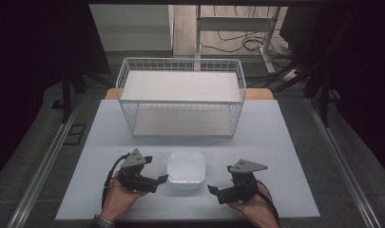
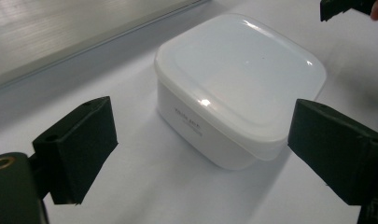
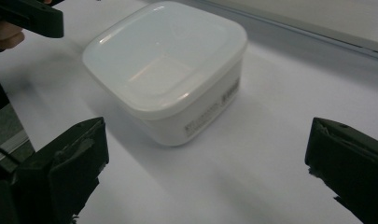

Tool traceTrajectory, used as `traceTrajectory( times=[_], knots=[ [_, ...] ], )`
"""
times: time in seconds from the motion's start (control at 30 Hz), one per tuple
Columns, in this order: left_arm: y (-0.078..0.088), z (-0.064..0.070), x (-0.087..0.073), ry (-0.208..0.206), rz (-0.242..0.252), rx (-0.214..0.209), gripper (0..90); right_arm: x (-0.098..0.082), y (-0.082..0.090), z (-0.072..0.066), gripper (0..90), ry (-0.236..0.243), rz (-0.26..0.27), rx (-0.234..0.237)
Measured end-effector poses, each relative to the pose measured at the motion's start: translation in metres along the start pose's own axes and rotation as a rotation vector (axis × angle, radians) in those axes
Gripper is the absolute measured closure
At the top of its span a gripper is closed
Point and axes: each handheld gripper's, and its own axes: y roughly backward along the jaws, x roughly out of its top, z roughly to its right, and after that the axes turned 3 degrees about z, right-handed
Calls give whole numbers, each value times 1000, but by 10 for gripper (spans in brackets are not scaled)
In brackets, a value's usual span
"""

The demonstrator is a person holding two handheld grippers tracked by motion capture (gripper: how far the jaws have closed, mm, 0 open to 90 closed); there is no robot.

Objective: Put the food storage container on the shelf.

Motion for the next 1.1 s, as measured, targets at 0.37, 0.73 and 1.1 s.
traceTrajectory(
  times=[0.37, 0.73, 1.1],
  knots=[
    [-15, -1, 17, -25, -17, -24, 111, 34, -31, -5, 56, 58, -30, 4],
    [-40, -9, 15, -13, -49, -15, 95, 40, -62, 1, 65, 52, -50, -10],
    [-44, -2, 5, 43, -80, -164, 104, 27, -62, 6, 150, -73, -99, 134]
  ],
)
